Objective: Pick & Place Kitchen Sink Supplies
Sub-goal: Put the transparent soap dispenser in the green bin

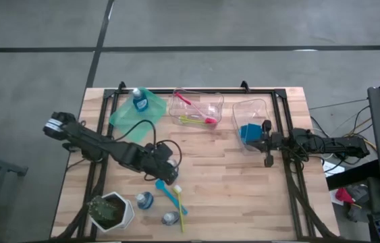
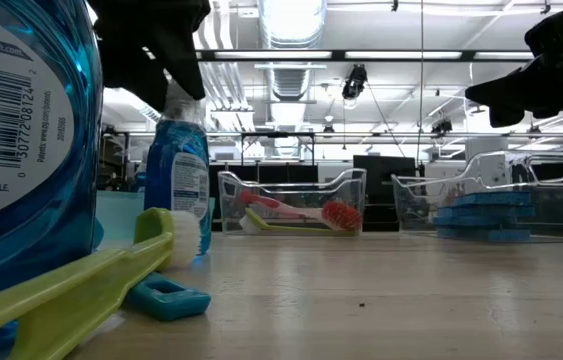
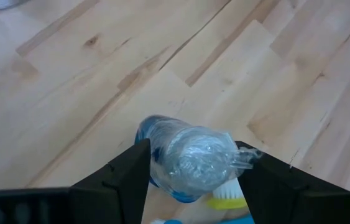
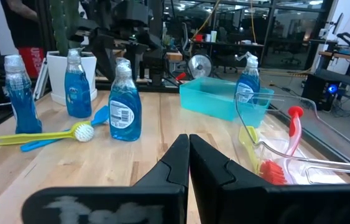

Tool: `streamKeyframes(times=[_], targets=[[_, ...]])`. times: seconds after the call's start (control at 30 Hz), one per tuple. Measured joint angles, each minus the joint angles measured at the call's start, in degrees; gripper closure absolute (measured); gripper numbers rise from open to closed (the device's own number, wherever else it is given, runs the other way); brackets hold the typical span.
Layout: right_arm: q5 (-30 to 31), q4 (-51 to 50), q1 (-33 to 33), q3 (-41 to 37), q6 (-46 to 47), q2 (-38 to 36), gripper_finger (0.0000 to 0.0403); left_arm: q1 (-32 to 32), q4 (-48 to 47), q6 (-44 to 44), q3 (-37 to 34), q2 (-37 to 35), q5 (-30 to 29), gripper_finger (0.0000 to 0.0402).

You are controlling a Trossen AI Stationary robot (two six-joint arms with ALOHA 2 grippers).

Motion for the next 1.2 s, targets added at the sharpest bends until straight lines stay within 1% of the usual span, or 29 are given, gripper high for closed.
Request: streamKeyframes(times=[0.07,0.17,0.4,0.47,0.63,0.73,0.83,0.93,1.2], targets=[[0.0,0.0,0.0,0.0,0.0,0.0,0.0394,0.1,0.0,0.0,0.0,-0.6,-0.3,0.0183],[0.0,0.0,0.0,0.0,0.0,0.0,0.0394,0.3,0.3,-0.1,0.0,-1.0,-0.8,0.0196],[0.0,0.0,0.0,0.0,0.0,0.0,0.0394,0.3,0.1,0.1,0.0,-1.1,-0.1,0.0262],[0.0,0.0,0.0,0.0,0.0,0.0,0.0394,0.3,0.4,0.5,0.0,-1.2,0.3,0.0274],[0.0,0.0,0.0,0.0,0.0,0.0,0.0394,0.3,0.1,1.6,0.4,-1.2,0.7,0.0272],[0.0,0.0,0.0,0.0,0.0,0.0,0.0394,0.4,-0.2,3.3,1.5,-1.1,1.3,0.0262],[0.0,0.0,0.0,0.0,0.0,0.0,0.0394,0.6,-0.7,4.2,2.9,-1.1,1.3,0.0265],[0.0,0.0,0.0,0.0,0.0,0.0,0.0394,1.1,-3.2,6.2,4.5,-1.1,0.8,0.0276],[0.0,0.0,0.0,0.0,0.0,0.0,0.0394,3.7,-12.5,8.1,10.5,-1.1,-1.9,0.0270]])
